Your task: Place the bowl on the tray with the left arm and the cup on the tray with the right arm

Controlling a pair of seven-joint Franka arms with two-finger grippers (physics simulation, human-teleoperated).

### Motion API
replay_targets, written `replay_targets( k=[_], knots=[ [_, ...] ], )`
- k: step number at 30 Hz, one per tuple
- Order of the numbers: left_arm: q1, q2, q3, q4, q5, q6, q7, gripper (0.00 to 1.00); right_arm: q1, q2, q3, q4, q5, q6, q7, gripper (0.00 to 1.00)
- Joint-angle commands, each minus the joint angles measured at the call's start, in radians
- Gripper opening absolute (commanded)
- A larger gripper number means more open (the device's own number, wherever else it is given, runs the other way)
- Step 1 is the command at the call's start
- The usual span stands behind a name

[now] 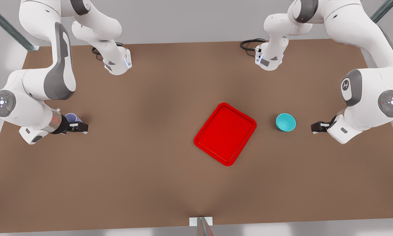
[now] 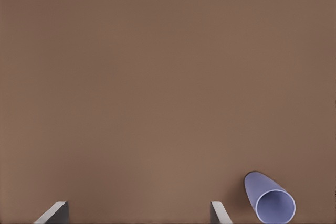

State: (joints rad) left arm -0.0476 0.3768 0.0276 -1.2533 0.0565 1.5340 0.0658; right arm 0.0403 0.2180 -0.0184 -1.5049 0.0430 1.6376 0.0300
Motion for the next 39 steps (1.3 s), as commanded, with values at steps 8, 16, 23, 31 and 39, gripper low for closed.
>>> replay_targets(
  k=[8, 16, 23, 31, 39],
  knots=[
    [0.0, -0.15, 0.095, -0.612, -0.211, 0.417, 0.107, 1.0, -0.002, -0.016, -0.012, -0.054, 0.0, 0.024, -0.009, 1.0],
    [0.0, -0.088, 0.143, -0.859, -0.274, 0.584, 0.189, 1.0, -0.007, -0.124, -0.172, -0.367, -0.006, 0.154, -0.223, 1.0],
    [0.003, 0.034, 0.163, -0.877, -0.274, 0.65, 0.19, 1.0, -0.016, -0.21, -0.216, -0.676, -0.086, 0.454, -0.236, 1.0],
    [0.002, 0.051, 0.163, -0.877, -0.291, 0.643, 0.189, 0.28, -0.031, -0.155, -0.291, -0.727, -0.084, 0.531, -0.254, 1.0],
    [0.002, 0.076, 0.163, -0.87, -0.32, 0.64, 0.18, 0.21, 0.001, -0.144, -0.31, -0.756, -0.08, 0.568, -0.265, 1.0]
  ],
)
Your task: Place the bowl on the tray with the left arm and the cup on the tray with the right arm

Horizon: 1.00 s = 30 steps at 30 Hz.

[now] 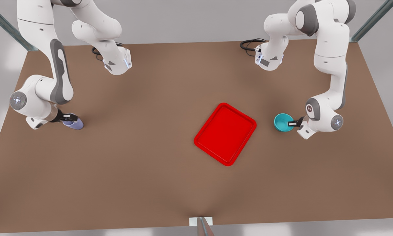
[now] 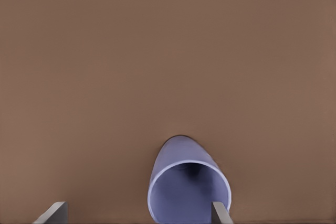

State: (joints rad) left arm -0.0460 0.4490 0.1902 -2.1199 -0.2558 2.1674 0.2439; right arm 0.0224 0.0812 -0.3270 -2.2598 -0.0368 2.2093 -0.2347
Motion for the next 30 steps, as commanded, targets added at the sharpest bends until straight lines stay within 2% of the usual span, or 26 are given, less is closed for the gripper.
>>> replay_targets(
  k=[1, 7, 13, 16, 18, 23, 24, 27, 30],
  knots=[
    [0.0, -0.001, 0.0, 0.014, -0.008, -0.018, -0.001, 0.21, 0.027, 0.017, 0.0, 0.003, 0.0, 0.006, -0.002, 1.0],
    [-0.002, -0.007, -0.009, 0.135, -0.017, -0.175, -0.049, 0.21, 0.027, 0.072, 0.002, 0.008, 0.005, 0.018, -0.014, 1.0],
    [-0.006, -0.029, -0.229, 0.218, -0.105, -0.202, -0.251, 0.21, 0.024, 0.074, 0.0, -0.026, 0.006, 0.035, -0.043, 1.0],
    [-0.133, 0.031, -0.241, 0.307, -0.218, -0.181, -0.363, 0.21, 0.016, 0.081, -0.001, -0.035, 0.011, 0.041, -0.055, 1.0],
    [-0.227, 0.062, -0.241, 0.313, -0.286, -0.09, -0.432, 0.21, 0.014, 0.085, -0.001, -0.057, 0.011, 0.058, -0.055, 0.99],
    [-0.282, 0.071, -0.239, 0.298, -0.319, -0.103, -0.482, 0.21, 0.011, 0.097, -0.001, -0.081, 0.011, 0.093, -0.055, 0.74],
    [-0.282, 0.071, -0.235, 0.296, -0.315, -0.135, -0.483, 0.21, 0.011, 0.098, -0.001, -0.086, 0.011, 0.102, -0.055, 0.59],
    [-0.282, 0.068, -0.216, 0.268, -0.281, -0.172, -0.48, 0.21, 0.01, 0.114, -0.003, -0.078, 0.014, 0.119, -0.066, 0.27],
    [-0.282, 0.079, -0.193, 0.267, -0.247, -0.187, -0.469, 0.21, -0.006, 0.129, -0.004, -0.076, 0.015, 0.133, -0.066, 0.21]
  ],
)
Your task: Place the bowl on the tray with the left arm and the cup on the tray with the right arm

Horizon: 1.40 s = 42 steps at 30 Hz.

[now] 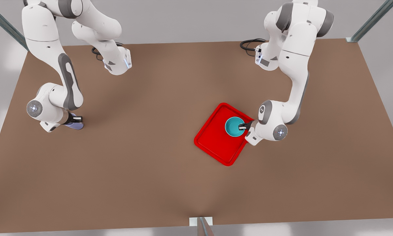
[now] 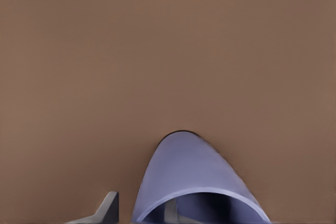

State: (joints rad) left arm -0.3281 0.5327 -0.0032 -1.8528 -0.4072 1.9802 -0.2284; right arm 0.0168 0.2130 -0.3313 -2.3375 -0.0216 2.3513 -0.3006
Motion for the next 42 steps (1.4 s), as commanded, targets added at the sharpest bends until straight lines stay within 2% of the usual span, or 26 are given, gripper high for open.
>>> replay_targets(
  k=[1, 3, 4, 5, 8, 10, 14, 17, 20, 22, 23, 24, 27, 31, 35, 36, 38, 42],
  knots=[
    [0.0, 0.007, 0.0, 0.0, -0.096, 0.002, 0.004, 0.21, 0.0, 0.0, 0.0, 0.0, 0.0, 0.003, 0.0, 0.21],
    [0.0, 0.032, 0.0, 0.001, -0.073, 0.011, 0.006, 0.21, 0.0, 0.005, 0.0, 0.0, 0.002, 0.002, 0.0, 0.21],
    [0.001, 0.041, 0.0, 0.004, -0.071, 0.006, 0.023, 0.46, 0.0, 0.005, 0.0, -0.002, 0.0, 0.002, 0.0, 0.21],
    [0.003, 0.044, 0.011, 0.004, -0.071, 0.005, 0.061, 1.0, 0.003, 0.006, 0.0, -0.002, 0.0, 0.002, 0.0, 0.21],
    [0.003, 0.039, 0.011, 0.006, -0.071, 0.0, 0.06, 1.0, 0.006, 0.009, 0.0, 0.0, 0.0, 0.003, -0.015, 0.21],
    [0.001, 0.018, 0.034, 0.038, -0.065, -0.072, 0.047, 1.0, 0.012, 0.011, 0.0, 0.0, 0.0, 0.002, -0.02, 0.21],
    [0.001, 0.007, 0.097, 0.314, 0.126, -0.346, 0.041, 1.0, 0.018, -0.003, 0.001, 0.0, 0.0, -0.006, -0.023, 0.21],
    [0.003, -0.016, 0.172, 0.521, 0.286, -0.471, 0.06, 1.0, 0.038, -0.044, 0.008, 0.0, 0.0, -0.01, -0.023, 0.21],
    [0.015, -0.123, 0.21, 0.586, 0.393, -0.472, 0.138, 1.0, 0.057, -0.072, 0.009, 0.0, 0.0, -0.01, -0.035, 0.21],
    [0.239, -0.215, 0.004, 0.577, 0.459, -0.472, 0.188, 1.0, 0.081, -0.092, 0.023, 0.003, 0.006, -0.01, -0.063, 0.21],
    [0.267, -0.273, -0.037, 0.546, 0.505, -0.468, 0.187, 1.0, 0.132, -0.107, 0.023, 0.013, 0.031, -0.01, -0.06, 0.21],
    [0.267, -0.315, -0.026, 0.515, 0.508, -0.475, 0.193, 1.0, 0.193, -0.109, 0.023, 0.024, 0.063, -0.01, -0.054, 0.21],
    [0.259, -0.297, -0.026, 0.514, 0.502, -0.498, 0.167, 1.0, 0.307, -0.09, 0.023, 0.07, 0.086, -0.01, 0.006, 0.21],
    [0.256, -0.283, -0.026, 0.508, 0.499, -0.503, 0.169, 1.0, 0.479, -0.02, 0.025, 0.213, 0.091, -0.046, 0.213, 0.21],
    [0.256, -0.28, -0.026, 0.508, 0.499, -0.505, 0.167, 1.0, 0.511, 0.012, 0.035, 0.302, 0.143, -0.118, 0.247, 0.21],
    [0.256, -0.28, -0.026, 0.508, 0.499, -0.505, 0.167, 1.0, 0.525, 0.054, 0.04, 0.382, 0.166, -0.181, 0.245, 0.21],
    [0.256, -0.28, -0.026, 0.506, 0.499, -0.505, 0.167, 1.0, 0.592, 0.129, 0.046, 0.461, 0.253, -0.184, 0.274, 0.21],
    [0.257, -0.28, -0.024, 0.506, 0.499, -0.512, 0.169, 1.0, 0.727, 0.276, 0.046, 0.658, 0.256, -0.184, 0.529, 0.21]
  ],
)
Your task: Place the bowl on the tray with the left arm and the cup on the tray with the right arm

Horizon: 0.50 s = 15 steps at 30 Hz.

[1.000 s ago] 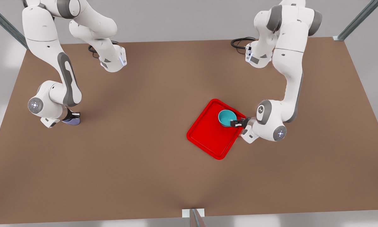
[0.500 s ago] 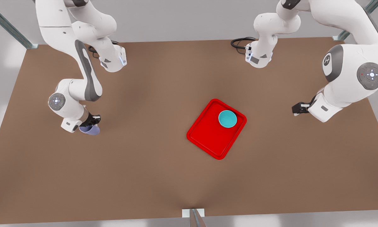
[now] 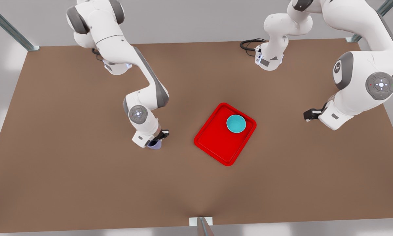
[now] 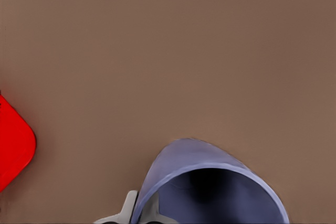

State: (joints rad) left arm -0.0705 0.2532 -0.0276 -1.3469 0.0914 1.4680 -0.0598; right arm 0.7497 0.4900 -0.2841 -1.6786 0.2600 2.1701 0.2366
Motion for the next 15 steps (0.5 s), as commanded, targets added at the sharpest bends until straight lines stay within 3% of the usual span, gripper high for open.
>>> replay_targets(
  k=[1, 9, 15],
  knots=[
    [0.0, 0.0, 0.0, 0.0, 0.001, 0.0, 0.0, 1.0, 0.005, 0.001, 0.0, 0.002, 0.007, -0.001, 0.009, 0.21],
    [0.001, -0.002, 0.0, 0.0, -0.001, -0.005, 0.0, 1.0, 0.076, 0.097, 0.118, 0.229, 0.028, 0.007, 0.348, 0.21],
    [0.001, 0.006, 0.002, 0.0, -0.001, -0.005, 0.002, 1.0, 0.145, 0.3, 0.114, 0.464, 0.022, 0.007, 0.529, 0.21]
  ],
)
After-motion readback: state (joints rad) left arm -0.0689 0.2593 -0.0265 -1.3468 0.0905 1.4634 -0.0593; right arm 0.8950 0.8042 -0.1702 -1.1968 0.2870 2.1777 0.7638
